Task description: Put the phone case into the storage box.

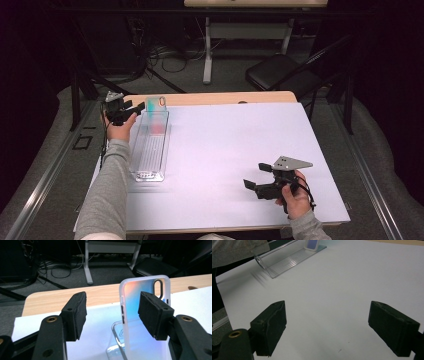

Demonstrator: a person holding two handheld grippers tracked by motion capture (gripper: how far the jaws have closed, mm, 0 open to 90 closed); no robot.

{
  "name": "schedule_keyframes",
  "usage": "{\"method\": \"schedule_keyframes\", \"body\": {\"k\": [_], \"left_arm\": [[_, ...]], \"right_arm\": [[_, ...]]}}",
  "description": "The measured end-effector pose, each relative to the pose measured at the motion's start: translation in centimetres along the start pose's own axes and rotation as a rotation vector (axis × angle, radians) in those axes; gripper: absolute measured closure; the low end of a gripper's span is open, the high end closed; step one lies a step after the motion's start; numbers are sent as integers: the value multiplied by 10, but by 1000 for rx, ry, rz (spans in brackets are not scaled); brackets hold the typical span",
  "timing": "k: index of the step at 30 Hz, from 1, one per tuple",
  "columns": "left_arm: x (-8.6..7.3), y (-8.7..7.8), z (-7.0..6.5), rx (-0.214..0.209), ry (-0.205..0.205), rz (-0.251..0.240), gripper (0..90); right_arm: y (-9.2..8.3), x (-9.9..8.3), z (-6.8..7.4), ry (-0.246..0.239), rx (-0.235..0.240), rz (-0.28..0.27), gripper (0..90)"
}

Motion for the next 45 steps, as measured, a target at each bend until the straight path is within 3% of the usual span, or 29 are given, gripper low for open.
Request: {"method": "schedule_keyframes", "body": {"k": [5, 9, 14, 27, 35, 38, 45], "left_arm": [[-1, -2, 2, -1, -19, 11, 393], [0, -4, 2, 3, -12, 14, 393], [3, -7, 2, 33, -4, 10, 381], [11, -18, -11, 6, 12, 1, 292], [20, -29, -20, -33, 15, -23, 215], [20, -31, -23, 3, 52, 0, 184], [23, -41, -34, -35, 56, 6, 152]], "right_arm": [[0, 0, 0, 2, 4, -1, 147], [0, 0, 0, 1, 5, 0, 147], [0, 0, -1, 3, 5, -1, 147], [-1, 0, -1, -3, 1, -1, 147], [-2, -1, -3, 3, -2, 2, 147], [-2, -1, -2, 1, 1, 3, 147], [0, -1, -2, 1, 2, 2, 147]]}}
Point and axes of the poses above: each handheld gripper's, and its own axes: y roughly forward along the jaws, x roughly out of its top, z roughly to its left, the point moved 10 cm from there along y, roughly forward along the jaws, and after that the axes turned 7 degrees about y, right-handed, at the moved point
